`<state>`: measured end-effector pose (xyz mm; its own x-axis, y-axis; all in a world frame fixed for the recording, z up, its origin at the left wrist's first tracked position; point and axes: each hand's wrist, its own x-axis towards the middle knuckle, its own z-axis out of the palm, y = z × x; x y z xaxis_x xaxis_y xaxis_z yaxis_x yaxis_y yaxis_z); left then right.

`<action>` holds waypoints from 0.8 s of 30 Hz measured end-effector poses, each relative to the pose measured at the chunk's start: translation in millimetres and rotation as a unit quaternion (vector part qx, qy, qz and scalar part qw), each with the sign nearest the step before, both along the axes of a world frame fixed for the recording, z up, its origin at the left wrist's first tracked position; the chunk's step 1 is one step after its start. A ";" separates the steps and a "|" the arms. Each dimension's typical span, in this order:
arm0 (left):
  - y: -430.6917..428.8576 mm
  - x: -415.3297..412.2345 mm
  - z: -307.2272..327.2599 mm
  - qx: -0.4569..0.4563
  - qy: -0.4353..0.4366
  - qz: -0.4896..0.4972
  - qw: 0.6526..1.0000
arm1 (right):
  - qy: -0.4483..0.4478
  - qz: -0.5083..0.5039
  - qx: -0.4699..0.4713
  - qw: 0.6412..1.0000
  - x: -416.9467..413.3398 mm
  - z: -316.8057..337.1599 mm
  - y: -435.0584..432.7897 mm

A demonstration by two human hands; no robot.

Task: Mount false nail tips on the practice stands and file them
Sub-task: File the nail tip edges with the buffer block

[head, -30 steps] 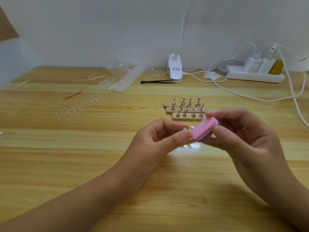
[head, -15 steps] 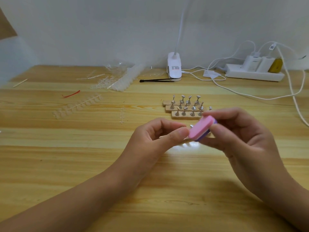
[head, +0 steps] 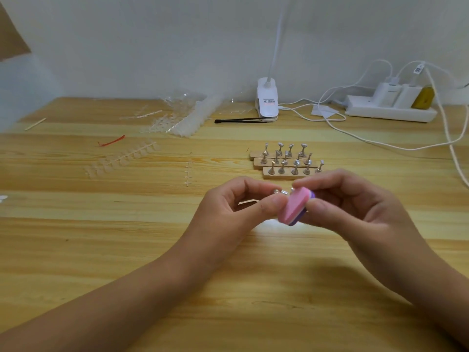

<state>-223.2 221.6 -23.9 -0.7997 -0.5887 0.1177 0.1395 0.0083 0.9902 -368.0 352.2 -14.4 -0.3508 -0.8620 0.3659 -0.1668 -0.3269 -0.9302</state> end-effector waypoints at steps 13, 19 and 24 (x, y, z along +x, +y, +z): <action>-6.6 1.0 -0.1 -0.027 -0.001 -0.017 0.999 | -0.153 -0.118 0.075 0.978 -64.8 -1.3 -9.1; -8.5 -0.2 1.8 0.050 0.020 -0.009 0.998 | -0.191 -0.033 0.150 0.970 -62.3 2.5 -6.3; -9.7 1.8 8.3 0.133 0.085 -0.022 0.987 | -0.152 -0.073 0.147 0.975 -61.6 6.0 -4.0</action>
<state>-221.4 211.9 -15.6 -0.8070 -0.5824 0.0979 0.2984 -0.2590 0.9186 -429.6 348.2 -8.4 -0.5312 -0.8467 -0.0289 0.1058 -0.0324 -0.9939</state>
